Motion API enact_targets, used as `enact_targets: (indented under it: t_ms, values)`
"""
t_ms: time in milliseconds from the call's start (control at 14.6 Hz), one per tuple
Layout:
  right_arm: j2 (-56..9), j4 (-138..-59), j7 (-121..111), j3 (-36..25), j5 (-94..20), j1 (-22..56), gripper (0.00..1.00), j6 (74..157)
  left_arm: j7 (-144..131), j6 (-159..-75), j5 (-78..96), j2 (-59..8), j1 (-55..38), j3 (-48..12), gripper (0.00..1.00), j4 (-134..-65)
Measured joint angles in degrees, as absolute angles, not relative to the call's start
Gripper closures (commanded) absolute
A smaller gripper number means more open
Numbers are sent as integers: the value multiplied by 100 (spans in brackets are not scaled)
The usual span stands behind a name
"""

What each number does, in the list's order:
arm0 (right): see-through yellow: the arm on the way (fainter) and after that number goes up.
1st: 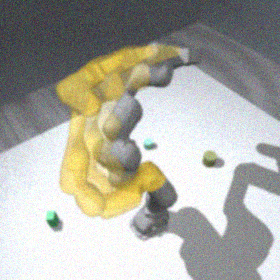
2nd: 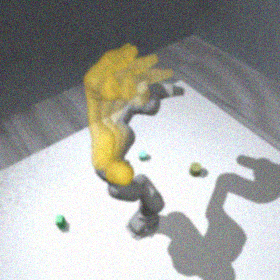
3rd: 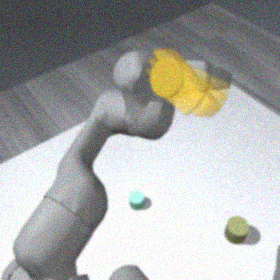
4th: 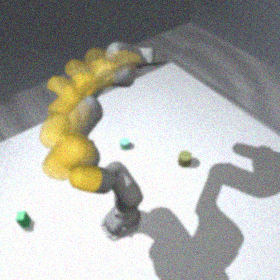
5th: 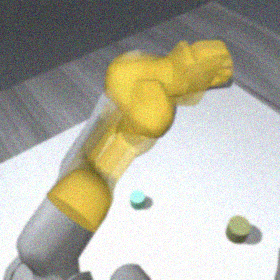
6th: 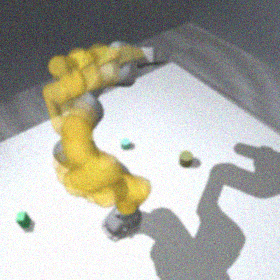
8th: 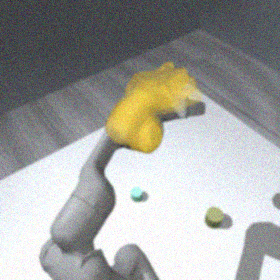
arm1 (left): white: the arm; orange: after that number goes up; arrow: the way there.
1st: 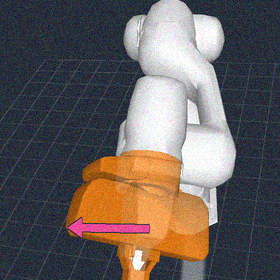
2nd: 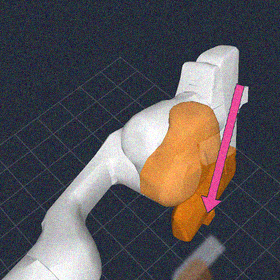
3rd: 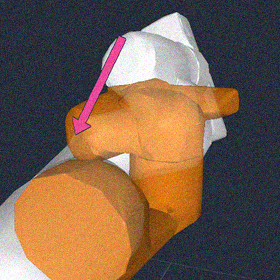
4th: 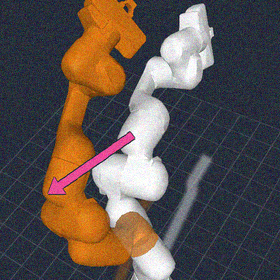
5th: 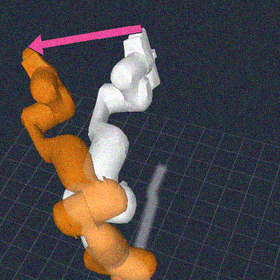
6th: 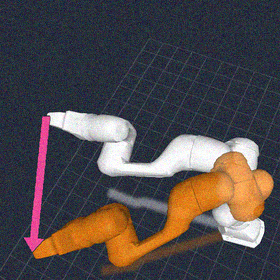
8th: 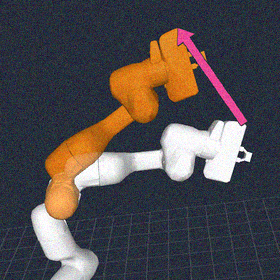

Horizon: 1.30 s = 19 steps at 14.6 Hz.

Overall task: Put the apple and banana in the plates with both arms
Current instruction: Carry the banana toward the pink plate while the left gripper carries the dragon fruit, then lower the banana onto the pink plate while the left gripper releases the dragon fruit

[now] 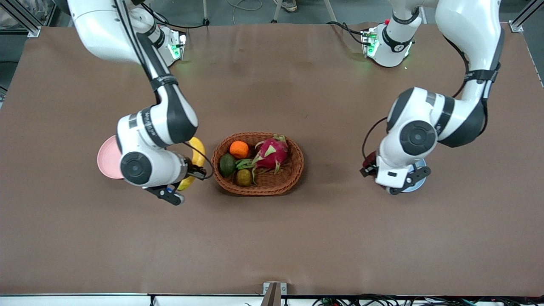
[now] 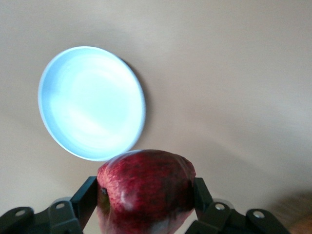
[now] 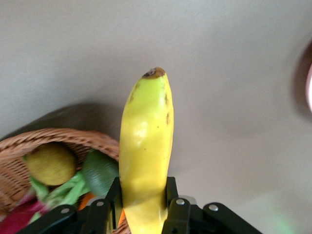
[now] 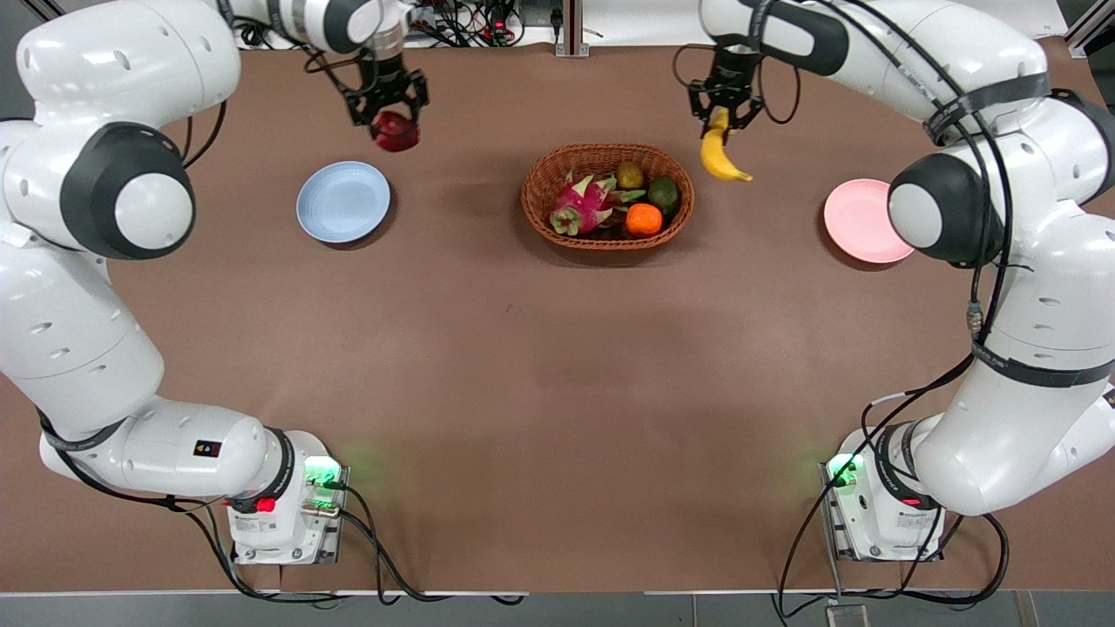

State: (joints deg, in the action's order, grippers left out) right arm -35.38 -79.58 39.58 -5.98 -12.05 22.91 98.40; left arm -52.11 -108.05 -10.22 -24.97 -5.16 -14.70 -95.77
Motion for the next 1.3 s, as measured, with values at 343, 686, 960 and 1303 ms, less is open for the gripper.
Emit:
enact_targets:
  t_ms: [343,686,960,1303]
  values:
    - [-2907,-8936,2644,-632,-987,1487,70,9828,-4632,-11642,-1025,-2492,311,-1480,96,-10526]
    - [-2189,-9944,1432,-634,-528,868,70,9826,-4419,-12411,-1044,-2491,459,-1482,93,-11113]
    - [-2052,-10442,169,-637,-319,336,70,9990,-3955,-13116,-1167,-2570,866,-1478,81,-11476]
    - [-1810,-11307,-824,-638,-318,-304,70,10753,-3725,-13507,-1168,-2723,1105,-1496,0,-11526]
